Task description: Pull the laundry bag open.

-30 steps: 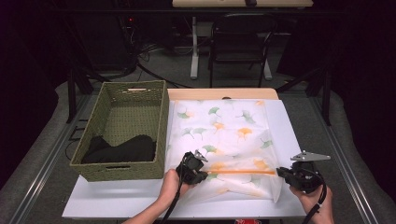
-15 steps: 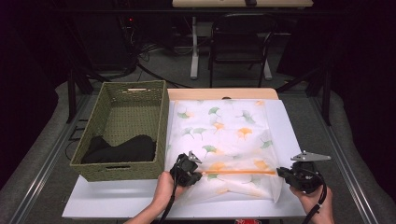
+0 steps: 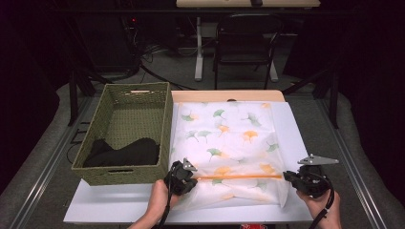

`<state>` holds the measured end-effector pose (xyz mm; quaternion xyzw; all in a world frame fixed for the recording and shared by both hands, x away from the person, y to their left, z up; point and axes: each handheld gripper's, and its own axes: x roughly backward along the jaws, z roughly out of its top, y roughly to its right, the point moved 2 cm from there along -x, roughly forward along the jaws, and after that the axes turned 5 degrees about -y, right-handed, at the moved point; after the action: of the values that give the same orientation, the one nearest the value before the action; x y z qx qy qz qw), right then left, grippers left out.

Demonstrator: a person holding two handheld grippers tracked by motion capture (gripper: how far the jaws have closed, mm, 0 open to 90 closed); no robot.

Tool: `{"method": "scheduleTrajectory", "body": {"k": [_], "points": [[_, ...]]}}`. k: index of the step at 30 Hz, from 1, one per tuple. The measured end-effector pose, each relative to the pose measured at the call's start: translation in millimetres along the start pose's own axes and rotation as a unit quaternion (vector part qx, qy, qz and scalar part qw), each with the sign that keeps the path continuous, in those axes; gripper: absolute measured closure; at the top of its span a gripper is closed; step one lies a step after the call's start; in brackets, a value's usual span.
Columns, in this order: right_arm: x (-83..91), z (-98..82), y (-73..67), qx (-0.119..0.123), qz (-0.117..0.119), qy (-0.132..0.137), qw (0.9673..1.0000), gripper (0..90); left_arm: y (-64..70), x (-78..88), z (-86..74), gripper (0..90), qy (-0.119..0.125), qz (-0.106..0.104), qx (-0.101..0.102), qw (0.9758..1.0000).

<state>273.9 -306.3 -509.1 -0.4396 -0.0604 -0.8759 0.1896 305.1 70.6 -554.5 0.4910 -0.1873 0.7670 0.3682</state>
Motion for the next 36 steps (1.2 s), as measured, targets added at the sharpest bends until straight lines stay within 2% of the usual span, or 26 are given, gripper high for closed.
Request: {"method": "scheduleTrajectory", "body": {"k": [6,7,10,11,16,21,27,32,36], "points": [[0.0,-0.3,-0.2,-0.002,0.000,-0.001,1.0000,85.6,-1.8,4.5,-8.7,90.0,0.007,0.014,0.009,0.9998],[-0.2,-0.2,-0.6,-0.003,0.000,0.000,1.0000,85.6,-1.8,6.0,-9.9,90.0,0.007,0.024,0.004,0.9997],[0.0,0.0,-0.8,-0.001,-0.002,-0.002,1.0000,85.6,1.5,7.3,-16.1,90.0,0.008,0.029,0.003,0.9995],[0.1,-0.1,-0.4,-0.001,-0.003,-0.001,1.0000,85.6,2.5,7.7,-18.2,90.0,0.007,0.037,0.002,0.9993],[-0.3,-0.4,0.4,-0.003,-0.002,0.002,1.0000,85.6,-1.5,13.6,-26.8,90.0,0.008,0.041,0.015,0.9990],[-0.2,-0.1,-0.3,0.002,-0.007,0.002,1.0000,85.6,-3.1,20.8,-37.4,90.0,0.019,0.064,0.019,0.9976],[-0.7,-0.2,-2.1,0.005,-0.011,0.002,0.9999,85.6,-9.5,28.9,-48.4,90.0,0.023,0.068,0.037,0.9967],[-1.1,-0.2,-1.8,0.003,-0.012,0.000,0.9999,85.6,-11.2,33.8,-55.4,90.0,0.023,0.076,0.039,0.9961],[-2.9,-0.7,0.1,0.001,-0.013,-0.005,0.9999,85.6,-17.7,38.5,-60.0,90.0,0.021,0.081,0.044,0.9955]]}}
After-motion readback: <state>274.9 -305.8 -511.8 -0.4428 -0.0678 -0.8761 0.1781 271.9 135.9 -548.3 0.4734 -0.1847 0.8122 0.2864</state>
